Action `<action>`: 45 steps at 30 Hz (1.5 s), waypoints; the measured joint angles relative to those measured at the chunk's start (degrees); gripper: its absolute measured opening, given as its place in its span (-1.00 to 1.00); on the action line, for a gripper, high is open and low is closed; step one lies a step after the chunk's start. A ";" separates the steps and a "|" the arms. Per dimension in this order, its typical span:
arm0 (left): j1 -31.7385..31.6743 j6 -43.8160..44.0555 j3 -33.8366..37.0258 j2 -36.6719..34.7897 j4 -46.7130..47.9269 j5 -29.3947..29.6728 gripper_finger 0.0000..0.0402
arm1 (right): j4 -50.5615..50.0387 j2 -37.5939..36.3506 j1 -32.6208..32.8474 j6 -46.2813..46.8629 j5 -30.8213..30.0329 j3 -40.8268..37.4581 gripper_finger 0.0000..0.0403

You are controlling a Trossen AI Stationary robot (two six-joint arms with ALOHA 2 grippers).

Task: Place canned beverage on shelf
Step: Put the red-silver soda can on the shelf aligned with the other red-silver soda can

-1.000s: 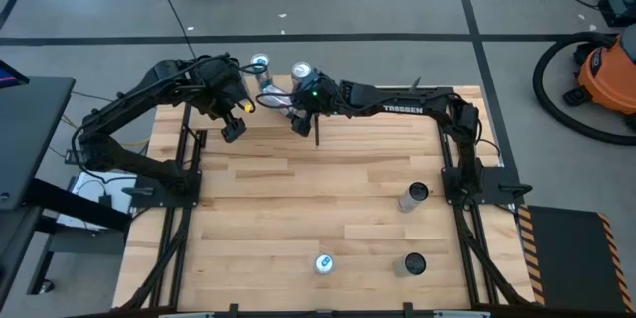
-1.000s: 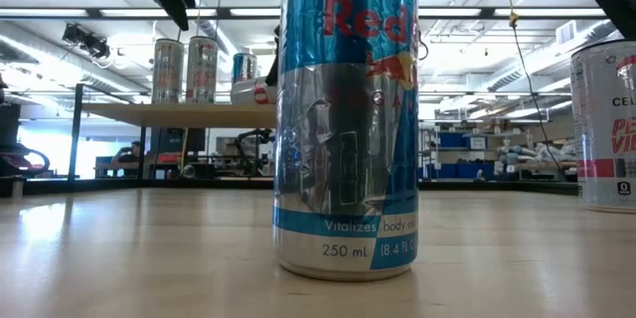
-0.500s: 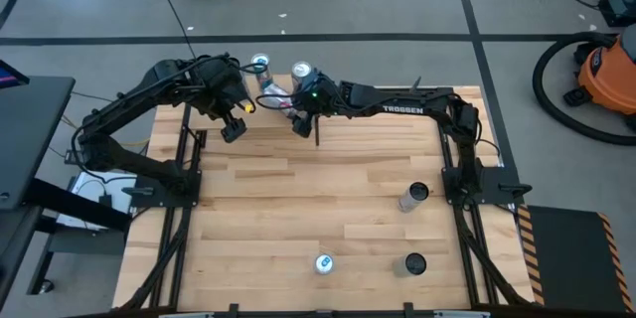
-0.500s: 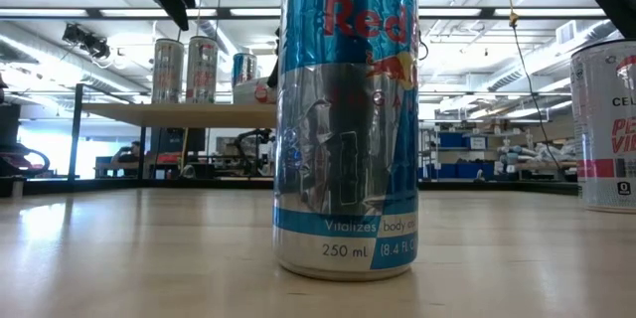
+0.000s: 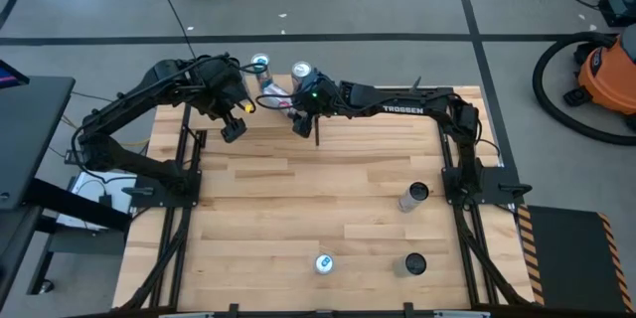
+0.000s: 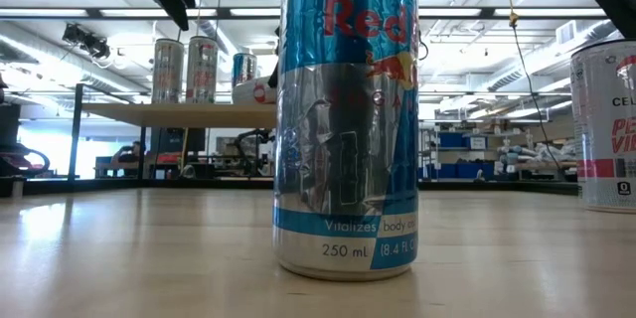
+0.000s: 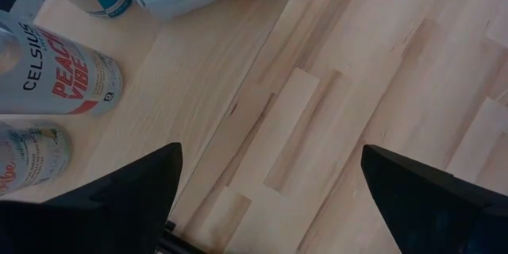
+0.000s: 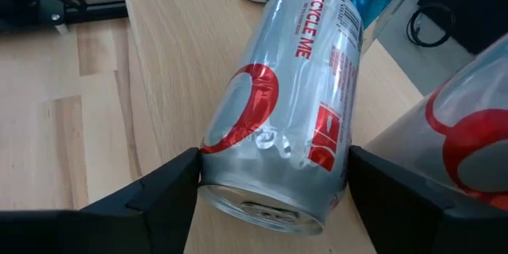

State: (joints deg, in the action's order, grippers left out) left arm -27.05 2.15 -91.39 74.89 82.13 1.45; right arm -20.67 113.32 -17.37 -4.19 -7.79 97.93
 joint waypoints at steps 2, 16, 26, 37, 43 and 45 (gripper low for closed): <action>0.02 0.01 0.00 0.00 0.00 -0.01 0.94 | -0.39 -0.03 0.00 0.18 -0.14 0.02 0.49; 0.01 0.02 0.00 0.00 0.00 0.00 0.94 | -7.21 -1.26 1.63 -0.42 -2.77 3.47 0.48; 0.02 0.02 0.00 0.00 0.01 0.00 0.94 | -7.02 -1.44 1.56 -1.64 -3.48 3.52 0.48; 0.01 0.02 0.00 0.00 0.02 0.00 0.94 | -8.39 -2.14 2.34 -3.48 -4.77 7.26 0.46; 0.00 0.04 0.00 0.00 0.04 0.00 0.94 | -9.91 -2.27 2.27 -3.51 -4.84 9.02 0.36; 0.02 0.04 0.00 0.00 0.08 0.00 0.94 | -10.53 -2.26 2.32 -3.66 -4.84 8.99 0.33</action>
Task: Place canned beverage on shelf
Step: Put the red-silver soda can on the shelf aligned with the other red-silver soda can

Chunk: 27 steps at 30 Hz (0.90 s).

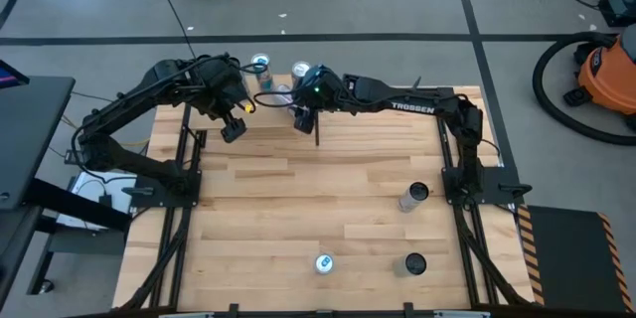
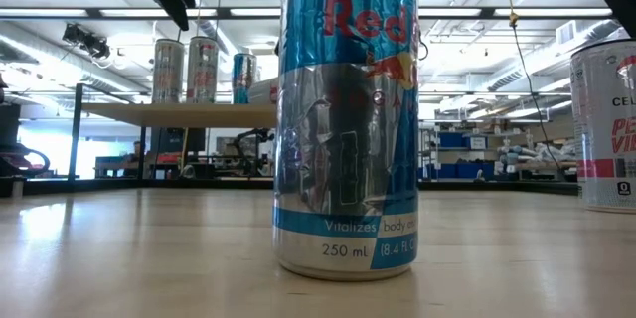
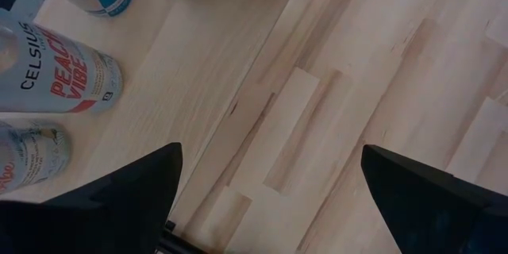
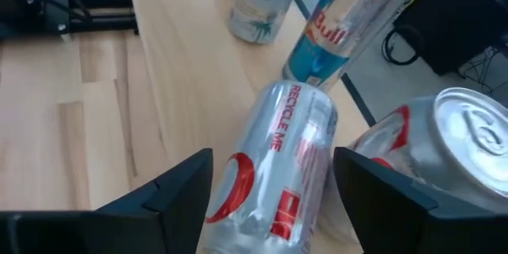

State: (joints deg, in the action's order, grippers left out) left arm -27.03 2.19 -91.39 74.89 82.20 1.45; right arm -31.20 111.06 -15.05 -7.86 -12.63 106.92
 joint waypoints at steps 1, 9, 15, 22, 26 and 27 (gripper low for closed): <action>-0.02 0.01 0.00 0.00 0.01 0.00 0.94 | -0.09 0.03 0.02 -0.05 0.03 -0.02 0.33; 0.00 0.01 0.00 0.00 0.16 0.00 0.94 | -0.17 0.03 0.24 -1.09 2.59 -0.03 0.32; 0.00 0.05 0.00 0.00 0.19 0.00 0.94 | -0.92 0.05 0.49 -5.21 3.52 -0.07 0.33; 0.00 0.05 0.00 0.00 0.19 0.00 0.94 | -1.62 0.07 0.79 -6.03 3.48 -0.07 0.51; 0.01 0.07 0.00 0.00 0.19 0.00 0.94 | -8.04 0.20 0.71 -6.28 3.37 1.56 0.70; -0.01 0.07 0.00 0.00 0.19 0.00 0.94 | -9.89 0.20 0.76 -6.28 3.31 2.29 0.75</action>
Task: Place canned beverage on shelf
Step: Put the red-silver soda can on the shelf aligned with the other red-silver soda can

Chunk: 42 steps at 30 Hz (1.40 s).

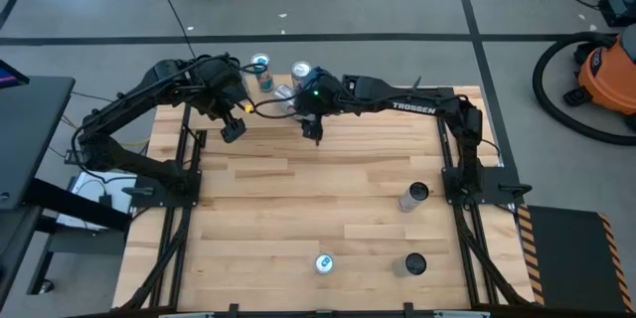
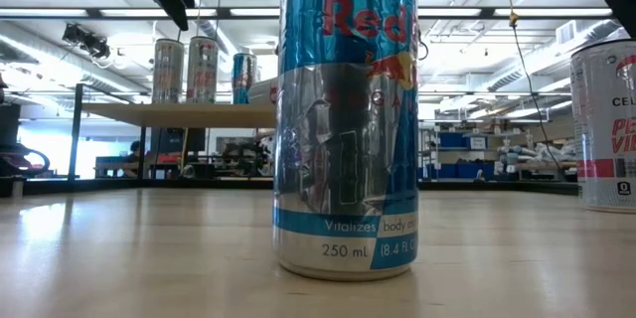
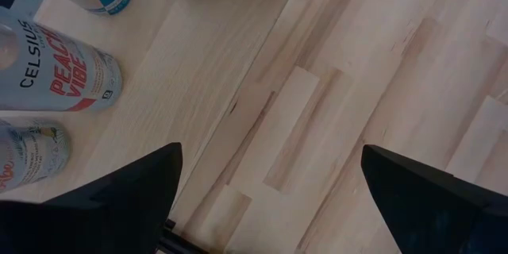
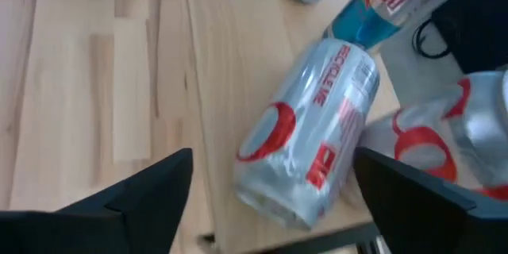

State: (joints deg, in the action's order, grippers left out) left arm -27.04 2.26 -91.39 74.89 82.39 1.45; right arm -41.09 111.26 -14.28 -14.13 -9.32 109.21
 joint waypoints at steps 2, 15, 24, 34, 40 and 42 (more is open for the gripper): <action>0.01 0.00 0.00 0.00 0.00 0.00 0.94 | -3.29 -0.02 0.15 0.20 -0.07 1.52 0.85; 0.01 -0.02 0.00 0.00 -0.01 0.00 0.94 | -2.32 0.26 -0.60 9.45 -0.07 1.21 0.90; -0.01 -0.04 0.00 0.00 0.06 0.00 0.94 | 5.39 0.26 -2.29 14.69 -0.37 -2.57 0.90; 0.02 -0.04 0.00 0.00 0.20 -0.02 0.94 | 10.09 0.26 -2.36 15.91 -1.44 -7.15 0.90; 0.00 -0.02 0.00 0.00 0.20 0.00 0.94 | 13.26 0.24 -2.38 15.52 -1.59 -9.77 0.90; 0.00 -0.02 0.00 0.00 0.20 0.00 0.94 | 14.33 0.24 -2.43 15.47 -1.57 -10.93 0.90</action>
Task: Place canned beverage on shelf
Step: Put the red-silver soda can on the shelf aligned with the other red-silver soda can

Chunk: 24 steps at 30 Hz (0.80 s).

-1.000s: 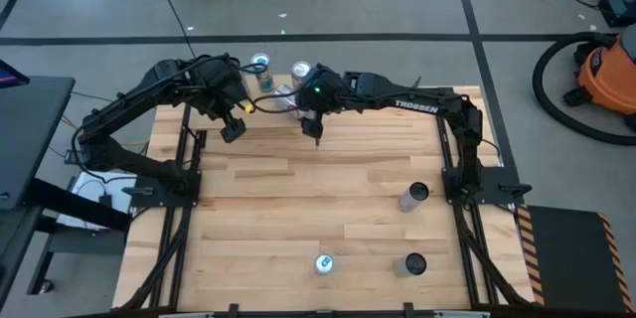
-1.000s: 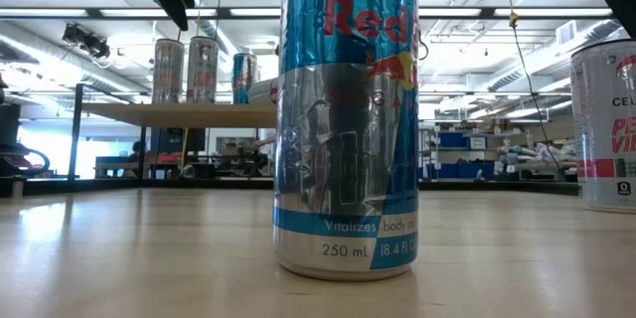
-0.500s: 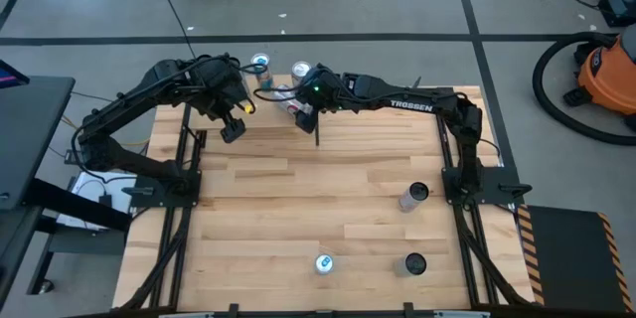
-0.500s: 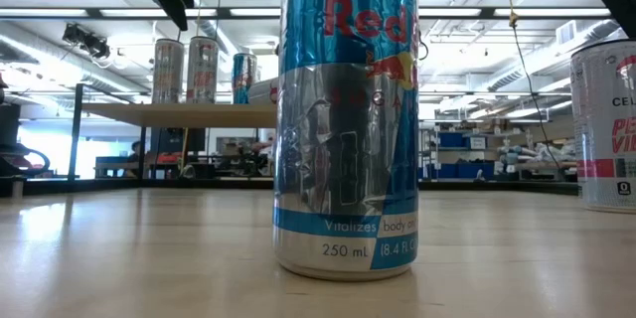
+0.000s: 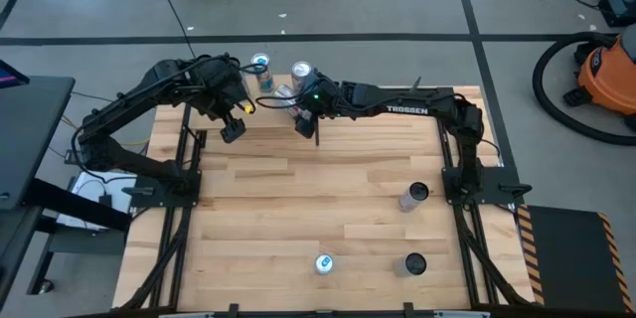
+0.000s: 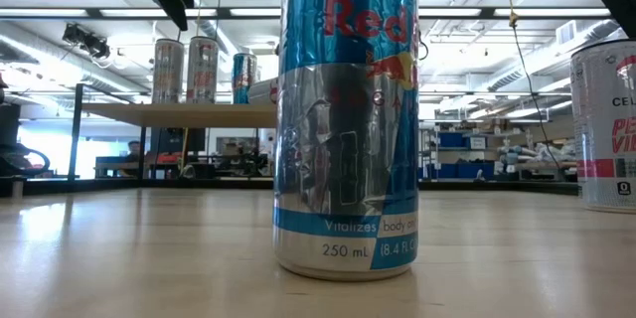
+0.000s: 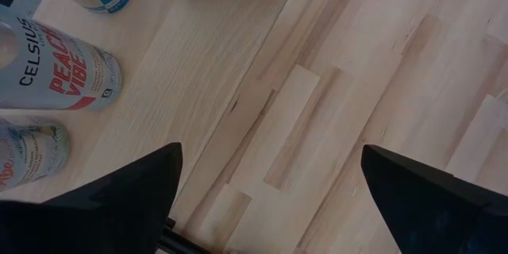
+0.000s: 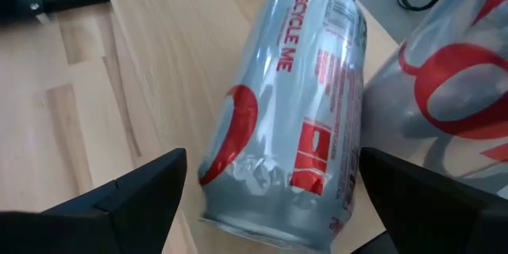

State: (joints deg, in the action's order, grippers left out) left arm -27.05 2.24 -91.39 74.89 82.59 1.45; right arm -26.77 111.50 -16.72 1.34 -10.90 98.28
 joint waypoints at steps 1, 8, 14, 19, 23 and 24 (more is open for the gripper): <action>0.00 0.00 0.00 0.00 0.00 0.00 0.94 | 0.34 0.00 -0.04 0.00 0.00 -0.36 0.90; 0.00 0.00 0.00 0.00 0.00 0.00 0.94 | 1.51 0.00 -0.08 -1.10 -1.15 -1.33 0.88; 0.01 -0.02 0.00 0.00 0.00 -0.01 0.94 | -0.64 0.00 -0.10 -1.01 -1.50 -1.33 0.66; 0.00 0.00 0.00 0.00 0.00 0.00 0.94 | -0.89 -0.07 -0.10 -1.09 -1.49 -1.31 0.50; 0.00 -0.02 0.00 0.00 0.00 -0.01 0.94 | -1.33 -0.09 -0.08 -1.36 -1.49 -1.09 0.50; 0.00 -0.02 0.00 0.00 0.02 0.00 0.94 | -1.94 -0.09 -0.08 -1.39 -1.49 -0.73 0.51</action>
State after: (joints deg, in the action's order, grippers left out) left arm -27.05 2.22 -91.39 74.89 82.60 1.45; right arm -28.71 111.42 -16.80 -0.04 -12.38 97.54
